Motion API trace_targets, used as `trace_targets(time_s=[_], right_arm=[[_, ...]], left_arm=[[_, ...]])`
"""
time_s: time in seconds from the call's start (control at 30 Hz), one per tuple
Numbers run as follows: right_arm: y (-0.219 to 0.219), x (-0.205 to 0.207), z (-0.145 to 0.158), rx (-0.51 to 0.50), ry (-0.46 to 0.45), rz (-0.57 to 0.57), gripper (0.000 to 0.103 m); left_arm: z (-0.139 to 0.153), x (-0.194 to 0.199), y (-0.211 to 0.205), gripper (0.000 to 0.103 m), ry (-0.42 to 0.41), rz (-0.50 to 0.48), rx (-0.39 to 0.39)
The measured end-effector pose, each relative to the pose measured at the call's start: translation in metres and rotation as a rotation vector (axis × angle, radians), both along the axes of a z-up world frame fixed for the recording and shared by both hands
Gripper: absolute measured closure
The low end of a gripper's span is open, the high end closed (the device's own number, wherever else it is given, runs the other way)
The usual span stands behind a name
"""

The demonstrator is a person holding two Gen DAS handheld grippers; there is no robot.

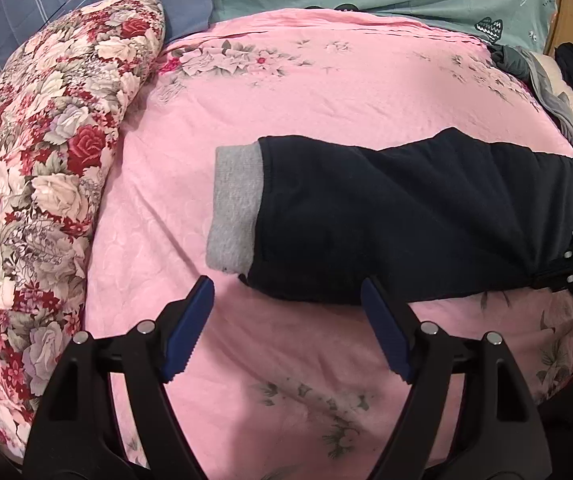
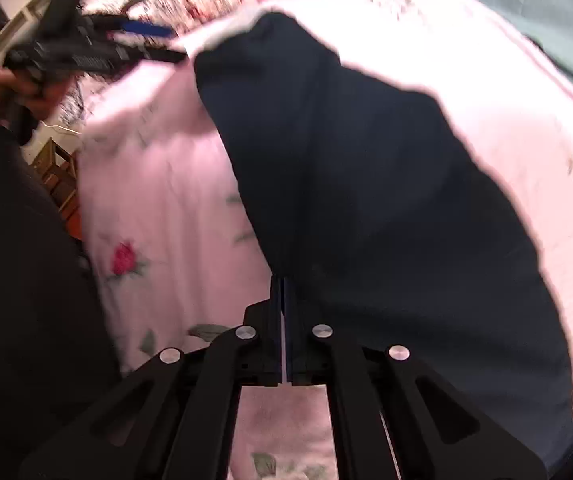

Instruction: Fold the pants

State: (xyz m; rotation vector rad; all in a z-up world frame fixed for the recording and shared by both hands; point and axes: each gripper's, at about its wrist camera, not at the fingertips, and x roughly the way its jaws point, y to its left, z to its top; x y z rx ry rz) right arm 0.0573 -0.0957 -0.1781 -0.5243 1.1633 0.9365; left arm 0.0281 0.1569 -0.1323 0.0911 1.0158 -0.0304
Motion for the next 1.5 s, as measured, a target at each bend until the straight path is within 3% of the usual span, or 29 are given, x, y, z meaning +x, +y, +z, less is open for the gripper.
trace_targets(time_s=[0.07,0.17,0.23,0.33,0.43,0.5,0.53,0.67,0.9,1.2,1.23,1.27,1.3,1.5], right_arm=[[0.005,0.000,-0.004,0.003,-0.026,-0.030,0.100],[0.001,-0.007,0.014,0.026,-0.036,-0.106,0.075],[-0.016,-0.015,0.031,0.074,-0.068,-0.170,0.075],[-0.068,-0.008,0.045,0.102,-0.084,-0.420,0.075],[-0.131,0.002,0.047,0.101,-0.120,-0.712,0.075],[-0.161,0.007,0.038,0.033,-0.133,-0.832,0.075],[-0.176,0.008,0.034,0.021,-0.114,-0.891,0.075],[-0.224,-0.002,0.028,0.195,0.032,-1.107,0.075],[-0.236,-0.014,0.016,0.219,0.050,-1.224,0.075],[-0.242,0.000,0.005,0.307,0.109,-1.317,0.075],[-0.243,0.002,0.004,0.312,0.106,-1.331,0.079],[-0.243,0.003,0.003,0.305,0.109,-1.340,0.093],[-0.245,0.003,0.000,0.305,0.118,-1.349,0.098],[-0.249,-0.019,0.016,0.336,0.082,-1.363,0.100]], left_arm=[[0.004,0.003,-0.005,0.026,-0.012,-0.017,-0.014],[0.012,0.012,-0.021,0.025,-0.051,-0.072,-0.054],[0.012,0.023,-0.037,0.024,-0.077,-0.113,-0.067],[0.002,0.040,-0.055,0.020,-0.085,-0.139,-0.042],[-0.034,0.061,-0.058,0.020,0.009,-0.080,0.039],[-0.050,0.066,-0.049,0.019,0.064,-0.033,0.025],[-0.051,0.065,-0.047,0.019,0.059,-0.029,0.013],[-0.053,0.063,-0.054,0.018,0.047,-0.030,0.054],[-0.053,0.066,-0.052,0.017,0.069,-0.015,0.058],[-0.053,0.067,-0.054,0.016,0.074,-0.021,0.066],[-0.053,0.067,-0.053,0.016,0.074,-0.021,0.067],[-0.053,0.067,-0.053,0.016,0.074,-0.021,0.066],[-0.053,0.067,-0.053,0.016,0.074,-0.022,0.066],[-0.053,0.068,-0.054,0.013,0.077,-0.029,0.073]])
